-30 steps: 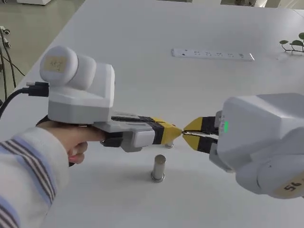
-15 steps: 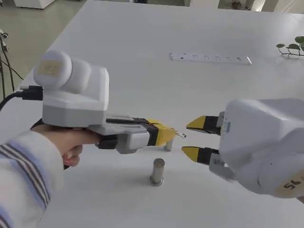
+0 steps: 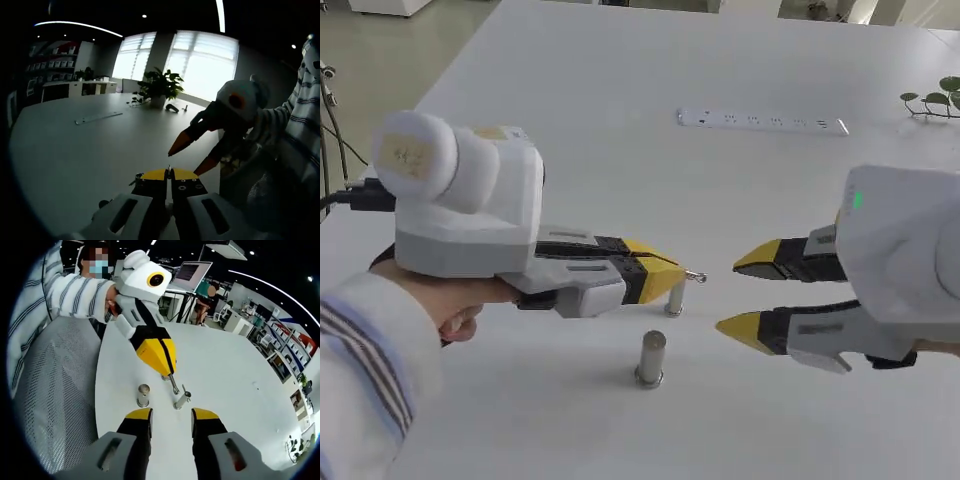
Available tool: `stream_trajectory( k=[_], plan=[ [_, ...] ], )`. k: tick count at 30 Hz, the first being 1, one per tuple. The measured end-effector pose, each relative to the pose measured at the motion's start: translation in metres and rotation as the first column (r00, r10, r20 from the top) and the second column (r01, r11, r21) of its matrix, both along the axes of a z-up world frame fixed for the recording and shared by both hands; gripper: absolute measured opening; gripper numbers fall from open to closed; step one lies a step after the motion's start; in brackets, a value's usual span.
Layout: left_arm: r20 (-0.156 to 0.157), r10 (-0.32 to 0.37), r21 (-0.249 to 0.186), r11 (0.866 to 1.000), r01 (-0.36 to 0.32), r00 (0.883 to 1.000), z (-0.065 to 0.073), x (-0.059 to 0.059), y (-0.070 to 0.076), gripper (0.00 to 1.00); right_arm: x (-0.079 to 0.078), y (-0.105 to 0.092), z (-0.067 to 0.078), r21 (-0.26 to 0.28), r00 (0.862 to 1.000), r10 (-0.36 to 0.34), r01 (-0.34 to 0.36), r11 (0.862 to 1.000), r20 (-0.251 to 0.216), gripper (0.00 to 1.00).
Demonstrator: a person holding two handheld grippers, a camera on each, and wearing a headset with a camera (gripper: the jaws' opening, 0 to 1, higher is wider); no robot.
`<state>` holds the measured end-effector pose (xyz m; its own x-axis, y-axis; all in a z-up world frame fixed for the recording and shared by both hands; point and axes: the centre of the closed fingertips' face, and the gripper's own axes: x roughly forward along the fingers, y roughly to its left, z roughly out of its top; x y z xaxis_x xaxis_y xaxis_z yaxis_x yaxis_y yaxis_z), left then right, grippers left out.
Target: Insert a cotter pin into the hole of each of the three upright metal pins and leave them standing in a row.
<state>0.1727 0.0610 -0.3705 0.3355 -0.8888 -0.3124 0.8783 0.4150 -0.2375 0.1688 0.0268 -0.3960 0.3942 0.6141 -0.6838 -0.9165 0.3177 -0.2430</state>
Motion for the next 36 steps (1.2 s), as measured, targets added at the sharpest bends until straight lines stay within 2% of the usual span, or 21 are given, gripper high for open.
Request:
stream_trajectory(
  k=[1,3,4,6,8,9,11,12,15,17,18,22,27,31,36],
  plan=[
    [0.008,-0.003,0.001,1.000,0.003,1.000,0.000,0.000,0.000,0.00,0.000,0.000,0.000,0.001,1.000,0.001,-0.001,1.000,-0.003,0.27],
    [0.013,-0.008,0.005,1.000,0.008,1.000,0.000,0.000,0.000,0.00,-0.002,0.000,-0.001,0.009,0.999,0.015,-0.014,1.000,-0.037,0.27],
    [0.025,-0.011,0.009,1.000,0.011,1.000,0.001,0.000,0.000,0.00,-0.005,0.001,-0.002,0.015,0.998,0.030,-0.030,0.999,-0.059,0.26],
    [0.076,-0.031,0.032,0.999,0.028,0.997,0.000,0.000,0.000,0.00,-0.004,0.001,-0.004,0.032,0.996,0.032,-0.030,0.999,-0.085,0.27],
    [0.104,-0.044,0.044,0.998,0.040,0.994,0.000,0.000,-0.001,0.00,-0.007,0.004,-0.005,0.050,0.992,0.038,-0.033,0.998,-0.117,0.27],
    [0.108,-0.050,0.044,0.998,0.046,0.993,0.001,-0.001,-0.001,0.00,-0.009,0.006,-0.004,0.057,0.991,0.049,-0.042,0.997,-0.123,0.26],
    [0.137,-0.067,0.048,0.997,0.061,0.988,0.002,-0.003,-0.002,0.00,-0.012,0.008,-0.004,0.057,0.989,0.061,-0.054,0.997,-0.132,0.25],
    [0.139,-0.070,0.051,0.997,0.064,0.988,0.002,-0.004,-0.002,0.00,-0.013,0.009,-0.004,0.057,0.989,0.066,-0.058,0.997,-0.133,0.25],
    [0.193,-0.111,0.066,0.993,0.100,0.975,0.003,-0.007,-0.005,0.00,-0.016,0.012,-0.004,0.058,0.986,0.085,-0.077,0.995,-0.144,0.23],
    [0.195,-0.121,0.069,0.992,0.110,0.973,0.003,-0.009,-0.006,0.00,-0.016,0.013,-0.004,0.061,0.985,0.082,-0.074,0.995,-0.151,0.23],
    [0.209,-0.139,0.072,0.989,0.127,0.968,0.003,-0.011,-0.007,0.00,-0.017,0.014,-0.004,0.066,0.984,0.086,-0.076,0.995,-0.154,0.22],
    [0.227,-0.164,0.082,0.985,0.149,0.960,0.004,-0.015,-0.008,0.00,-0.019,0.016,-0.002,0.088,0.982,0.084,-0.070,0.994,-0.170,0.20],
    [0.251,-0.199,0.092,0.979,0.181,0.947,0.005,-0.020,-0.009,0.00,-0.021,0.017,-0.003,0.088,0.979,0.092,-0.077,0.993,-0.180,0.15],
    [0.258,-0.221,0.084,0.975,0.206,0.940,0.007,-0.025,-0.010,0.00,-0.023,0.020,-0.003,0.100,0.977,0.101,-0.083,0.992,-0.189,0.13],
    [0.263,-0.248,0.095,0.968,0.231,0.933,0.006,-0.029,-0.011,0.00,-0.026,0.023,0.000,0.118,0.974,0.117,-0.095,0.988,-0.192,0.06]
  ],
)
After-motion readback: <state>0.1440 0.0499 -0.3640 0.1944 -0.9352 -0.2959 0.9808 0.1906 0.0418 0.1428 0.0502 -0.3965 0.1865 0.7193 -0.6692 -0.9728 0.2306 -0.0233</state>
